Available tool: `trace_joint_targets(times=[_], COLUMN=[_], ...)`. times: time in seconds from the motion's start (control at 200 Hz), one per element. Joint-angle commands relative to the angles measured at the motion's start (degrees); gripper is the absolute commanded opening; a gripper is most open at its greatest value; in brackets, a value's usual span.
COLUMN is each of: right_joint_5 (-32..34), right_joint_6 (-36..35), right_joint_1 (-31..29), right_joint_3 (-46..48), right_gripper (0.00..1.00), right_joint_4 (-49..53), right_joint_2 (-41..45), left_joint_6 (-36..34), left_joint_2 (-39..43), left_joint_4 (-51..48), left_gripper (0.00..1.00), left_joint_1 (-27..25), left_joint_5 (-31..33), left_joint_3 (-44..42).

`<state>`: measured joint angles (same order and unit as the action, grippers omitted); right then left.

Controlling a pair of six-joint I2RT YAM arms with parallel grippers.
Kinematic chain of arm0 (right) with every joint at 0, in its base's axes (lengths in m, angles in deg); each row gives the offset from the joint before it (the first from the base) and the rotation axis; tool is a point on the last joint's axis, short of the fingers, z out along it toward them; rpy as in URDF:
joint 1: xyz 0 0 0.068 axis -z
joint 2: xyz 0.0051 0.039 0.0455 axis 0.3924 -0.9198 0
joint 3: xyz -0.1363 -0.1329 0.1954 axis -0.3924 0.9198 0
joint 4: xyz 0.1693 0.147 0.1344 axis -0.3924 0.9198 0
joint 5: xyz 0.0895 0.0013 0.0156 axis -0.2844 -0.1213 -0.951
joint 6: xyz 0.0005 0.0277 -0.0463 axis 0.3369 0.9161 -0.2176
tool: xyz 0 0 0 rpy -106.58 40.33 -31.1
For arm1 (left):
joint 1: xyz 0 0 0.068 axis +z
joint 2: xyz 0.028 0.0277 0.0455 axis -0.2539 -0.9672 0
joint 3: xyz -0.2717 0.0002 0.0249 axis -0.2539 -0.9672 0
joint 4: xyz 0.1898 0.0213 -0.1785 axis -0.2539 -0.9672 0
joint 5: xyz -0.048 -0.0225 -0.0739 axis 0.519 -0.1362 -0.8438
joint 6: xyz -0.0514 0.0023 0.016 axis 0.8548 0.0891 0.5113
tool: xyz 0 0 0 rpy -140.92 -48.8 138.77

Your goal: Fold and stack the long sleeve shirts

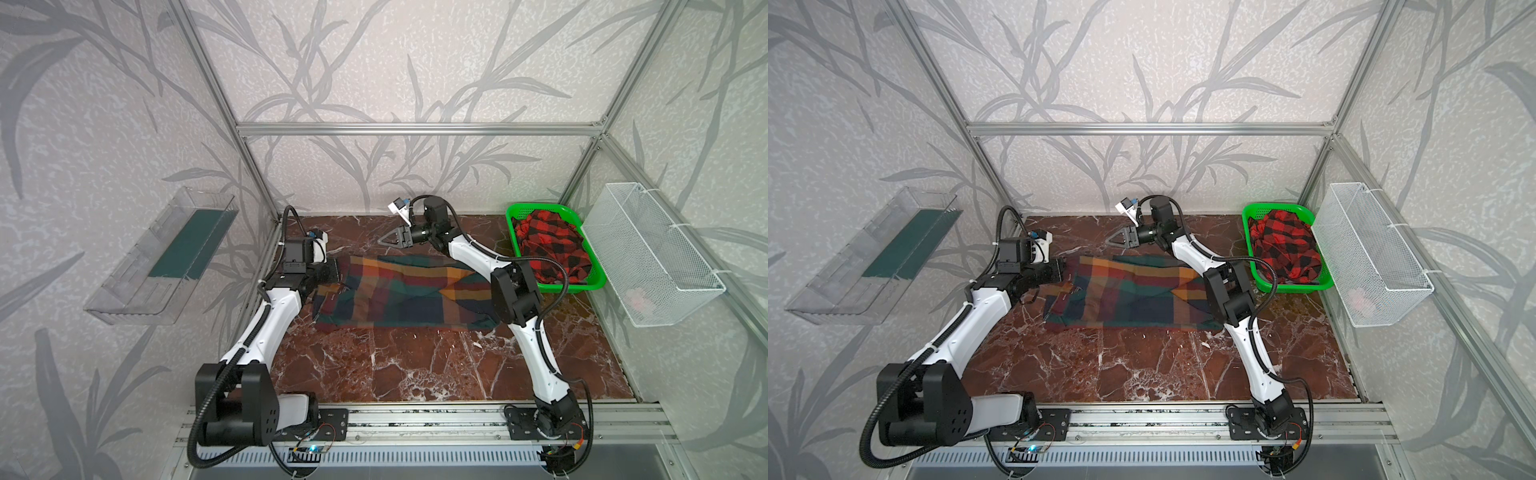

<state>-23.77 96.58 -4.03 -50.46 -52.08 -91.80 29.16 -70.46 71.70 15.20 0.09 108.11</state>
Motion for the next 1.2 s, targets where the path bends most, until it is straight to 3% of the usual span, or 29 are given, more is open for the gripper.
trace_joint_targets(times=[0.0,0.065,0.165,0.255,0.48,0.71,0.995,1.04,1.095,1.195], right_joint_5=[5.12,9.99,19.72,26.00,34.22,35.99,40.27,41.16,41.88,42.42], right_joint_6=[9.58,5.42,-8.37,-11.62,-13.14,-14.15,-14.47,-14.55,-14.39,-13.42], right_joint_1=[3.44,4.72,5.42,6.05,6.81,6.83,7.05,7.17,7.39,7.77], right_joint_3=[3.29,6.53,7.32,8.96,19.83,29.95,39.61,40.29,41.42,43.48], right_gripper=[0.30,0.29,0.28,0.29,0.30,0.30,0.30,0.30,0.29,0.30], right_joint_4=[-10.51,-3.36,14.51,22.06,22.79,20.88,18.51,18.68,18.58,16.15], right_joint_2=[5.34,8.13,11.52,13.02,20.00,24.31,26.99,27.30,27.60,27.31], left_joint_6=[2.48,3.46,4.29,4.51,3.74,4.46,4.13,4.27,4.67,6.22], left_joint_2=[-2.00,-2.81,-4.21,-5.90,-10.97,-14.92,-19.74,-20.19,-20.14,-17.66], left_joint_4=[2.04,3.26,5.58,7.14,7.98,7.06,2.35,1.11,-1.03,-2.90], left_gripper=[0.00,0.00,0.00,0.00,0.00,0.00,0.00,0.09,0.26,0.45], left_joint_1=[0.26,0.28,0.27,0.26,0.27,0.31,0.50,0.57,0.72,0.65], left_joint_5=[4.62,5.40,6.76,8.45,11.50,13.91,12.40,12.08,11.63,13.39], left_joint_3=[0.85,0.51,-0.18,-0.73,-1.67,-0.84,3.95,4.93,6.35,7.03])
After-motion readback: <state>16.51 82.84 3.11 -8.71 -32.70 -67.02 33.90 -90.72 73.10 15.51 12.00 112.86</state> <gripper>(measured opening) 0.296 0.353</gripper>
